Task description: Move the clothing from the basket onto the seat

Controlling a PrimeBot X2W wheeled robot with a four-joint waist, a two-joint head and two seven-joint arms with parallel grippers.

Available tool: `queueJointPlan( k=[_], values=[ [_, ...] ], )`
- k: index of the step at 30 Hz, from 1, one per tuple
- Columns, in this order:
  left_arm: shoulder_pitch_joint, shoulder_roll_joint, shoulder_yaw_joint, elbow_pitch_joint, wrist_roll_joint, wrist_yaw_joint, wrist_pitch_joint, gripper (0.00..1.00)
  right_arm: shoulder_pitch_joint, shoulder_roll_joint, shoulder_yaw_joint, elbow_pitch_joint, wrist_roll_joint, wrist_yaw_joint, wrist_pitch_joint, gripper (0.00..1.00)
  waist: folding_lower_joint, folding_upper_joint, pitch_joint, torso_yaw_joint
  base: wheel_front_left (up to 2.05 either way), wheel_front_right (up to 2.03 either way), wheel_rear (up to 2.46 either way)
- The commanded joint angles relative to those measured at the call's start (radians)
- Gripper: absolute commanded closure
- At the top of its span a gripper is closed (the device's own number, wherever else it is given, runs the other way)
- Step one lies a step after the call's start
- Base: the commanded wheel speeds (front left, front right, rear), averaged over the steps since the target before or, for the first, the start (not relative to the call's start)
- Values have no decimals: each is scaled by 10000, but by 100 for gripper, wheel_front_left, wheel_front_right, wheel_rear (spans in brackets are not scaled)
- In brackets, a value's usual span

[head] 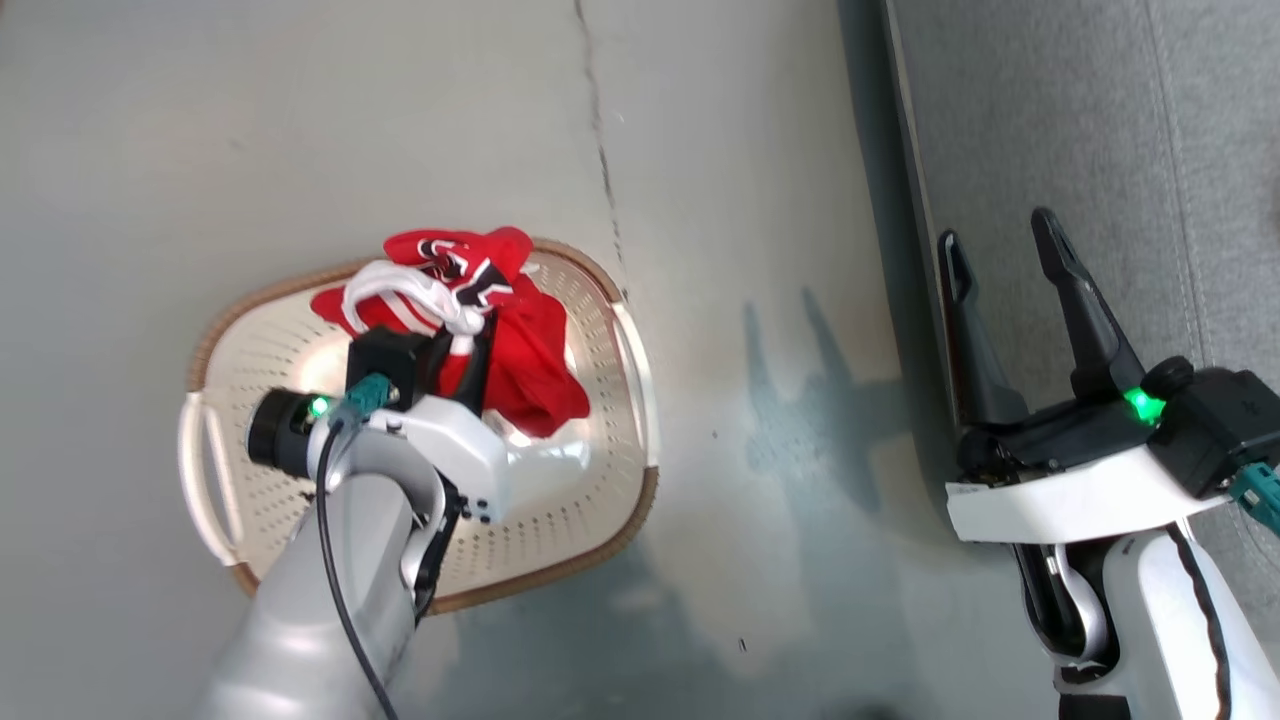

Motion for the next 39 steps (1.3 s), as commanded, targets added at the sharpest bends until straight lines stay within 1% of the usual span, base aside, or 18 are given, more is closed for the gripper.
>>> queueJointPlan(
  k=[1,7,12,15,19,26,32,38,39],
  values=[
    [366,84,144,-383,14,60,-48,100,182,-53,-106,70,-119,2,74,0,0,0,-898,566,0,0,0],
    [1605,207,665,-2466,288,110,-51,100,717,-53,-371,68,-187,2,361,0,0,0,-2062,942,0,0,0],
    [2351,334,938,-3986,557,187,-52,100,1072,-52,-474,-18,-191,2,574,0,0,0,-2916,1121,0,0,0],
    [2714,403,1070,-4766,578,174,-52,100,1292,-52,-523,-38,-171,2,690,0,0,0,-3386,1213,0,0,0],
    [3123,501,1243,-5724,469,49,-53,100,1645,-51,-568,-36,-122,2,850,0,0,0,-4040,1294,0,0,0],
    [3748,695,1268,-7250,392,11,-23,100,2355,-52,-685,-40,-115,2,1093,0,0,0,-5069,1419,0,0,0],
    [4272,947,1241,-8462,309,105,282,100,2875,-50,-672,-140,-102,2,1311,0,0,0,-5801,1468,0,0,0],
    [4986,1130,1115,-9453,103,207,680,100,3330,-49,-570,-250,-63,2,1504,0,0,0,-6435,1463,0,0,0],
    [4986,1130,1115,-9453,103,207,680,100,3330,-49,-570,-250,-63,2,1504,0,0,0,-6435,1463,0,0,0]
  ],
)
